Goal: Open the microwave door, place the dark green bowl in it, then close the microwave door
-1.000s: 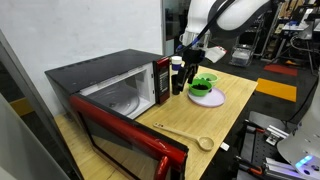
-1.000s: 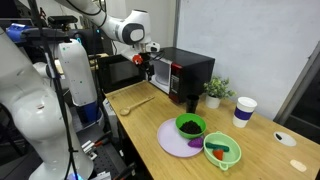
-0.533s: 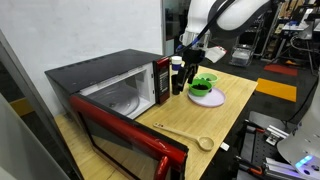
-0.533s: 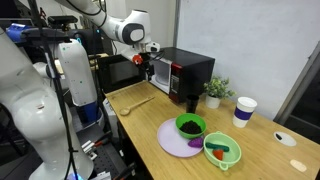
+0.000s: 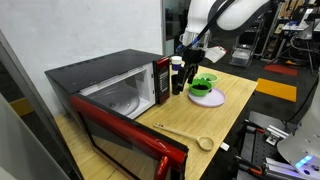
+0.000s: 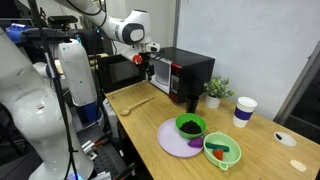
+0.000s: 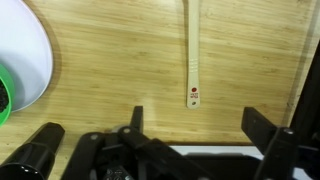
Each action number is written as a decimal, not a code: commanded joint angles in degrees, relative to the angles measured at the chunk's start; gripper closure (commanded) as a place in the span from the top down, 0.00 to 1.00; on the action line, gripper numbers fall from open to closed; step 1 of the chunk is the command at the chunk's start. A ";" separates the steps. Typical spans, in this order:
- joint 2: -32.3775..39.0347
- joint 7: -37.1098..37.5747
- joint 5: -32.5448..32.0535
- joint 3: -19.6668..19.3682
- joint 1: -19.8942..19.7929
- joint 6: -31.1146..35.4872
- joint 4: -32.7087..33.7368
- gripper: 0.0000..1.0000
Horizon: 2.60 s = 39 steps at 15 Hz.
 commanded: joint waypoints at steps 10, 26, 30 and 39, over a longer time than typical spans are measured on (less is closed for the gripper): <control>-0.01 -0.08 0.08 0.31 -0.34 -0.13 0.07 1.00; -0.01 -0.08 0.08 0.31 -0.34 -0.13 0.07 1.00; -0.01 -0.08 0.08 0.31 -0.34 -0.13 0.07 1.00; 2.01 -2.68 -0.59 -3.34 -3.24 2.20 -0.26 1.00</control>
